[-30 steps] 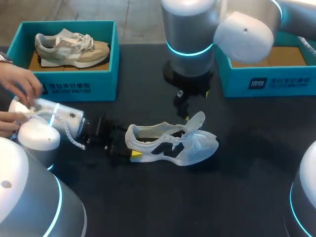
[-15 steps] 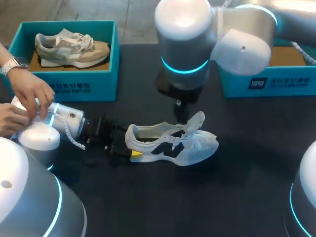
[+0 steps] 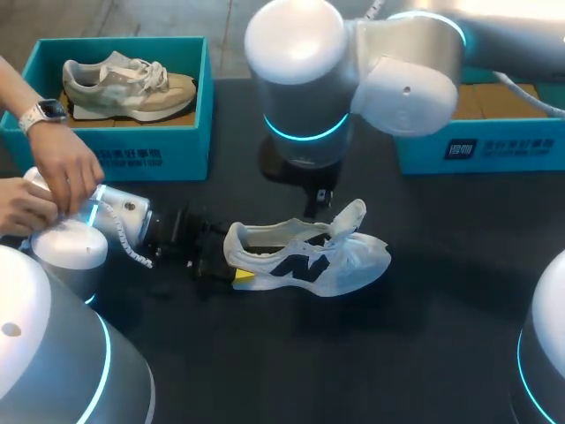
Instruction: Take the shoe out of the shoebox, open the shoe tongue, remove and reinsert the insole, then place the shoe into the shoebox
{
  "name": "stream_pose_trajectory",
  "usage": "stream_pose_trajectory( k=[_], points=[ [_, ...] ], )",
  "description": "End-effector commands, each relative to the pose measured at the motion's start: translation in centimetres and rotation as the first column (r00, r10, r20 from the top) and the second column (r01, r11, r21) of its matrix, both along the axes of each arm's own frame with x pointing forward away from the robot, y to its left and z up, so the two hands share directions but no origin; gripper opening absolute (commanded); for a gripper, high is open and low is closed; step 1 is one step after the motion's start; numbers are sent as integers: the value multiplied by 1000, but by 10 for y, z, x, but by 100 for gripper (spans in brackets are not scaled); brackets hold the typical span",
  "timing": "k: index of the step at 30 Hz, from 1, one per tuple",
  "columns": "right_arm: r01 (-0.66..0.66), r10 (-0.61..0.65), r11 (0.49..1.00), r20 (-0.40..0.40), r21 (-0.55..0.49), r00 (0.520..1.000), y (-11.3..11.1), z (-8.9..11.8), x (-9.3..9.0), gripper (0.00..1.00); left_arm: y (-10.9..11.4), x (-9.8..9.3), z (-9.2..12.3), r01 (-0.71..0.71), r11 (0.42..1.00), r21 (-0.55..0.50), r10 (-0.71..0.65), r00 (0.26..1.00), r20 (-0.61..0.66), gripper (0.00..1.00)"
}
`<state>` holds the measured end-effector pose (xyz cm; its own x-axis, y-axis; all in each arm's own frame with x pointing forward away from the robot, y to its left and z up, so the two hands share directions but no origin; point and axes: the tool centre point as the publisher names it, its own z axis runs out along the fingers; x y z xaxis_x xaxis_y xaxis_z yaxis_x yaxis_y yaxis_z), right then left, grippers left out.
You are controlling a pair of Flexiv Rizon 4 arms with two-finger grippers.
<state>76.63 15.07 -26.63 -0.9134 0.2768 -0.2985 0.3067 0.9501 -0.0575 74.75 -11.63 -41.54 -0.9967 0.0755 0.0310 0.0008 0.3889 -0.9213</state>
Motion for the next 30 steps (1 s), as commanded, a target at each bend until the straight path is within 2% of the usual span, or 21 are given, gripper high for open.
stream_pose_trajectory(
  k=[1, 6, 12, 19, 30],
  points=[
    [6, -6, 1000, -4, -15, 1000, 5, -2, 1, 0, 2, -1, -3, -1, 1000, 3, 1, 1000, 1, 0],
    [6, -6, 1000, -4, -15, 1000, 5, -2, 1, 0, 2, -1, -3, -1, 1000, 3, 1, 1000, 1, 0],
    [-31, 31, 999, -14, 39, 999, 30, -20, 7, 0, 2, -1, -3, -1, 1000, 3, 1, 1000, 1, 0],
    [-48, 51, 994, -33, 95, 998, 42, -30, 0, 0, 2, -1, -3, -1, 1000, 3, 1, 1000, 1, 0],
    [-103, 113, 987, -74, 122, 991, 56, -47, -10, 0, 2, -1, -3, -1, 1000, 3, 1, 1000, 1, 0]
  ],
)
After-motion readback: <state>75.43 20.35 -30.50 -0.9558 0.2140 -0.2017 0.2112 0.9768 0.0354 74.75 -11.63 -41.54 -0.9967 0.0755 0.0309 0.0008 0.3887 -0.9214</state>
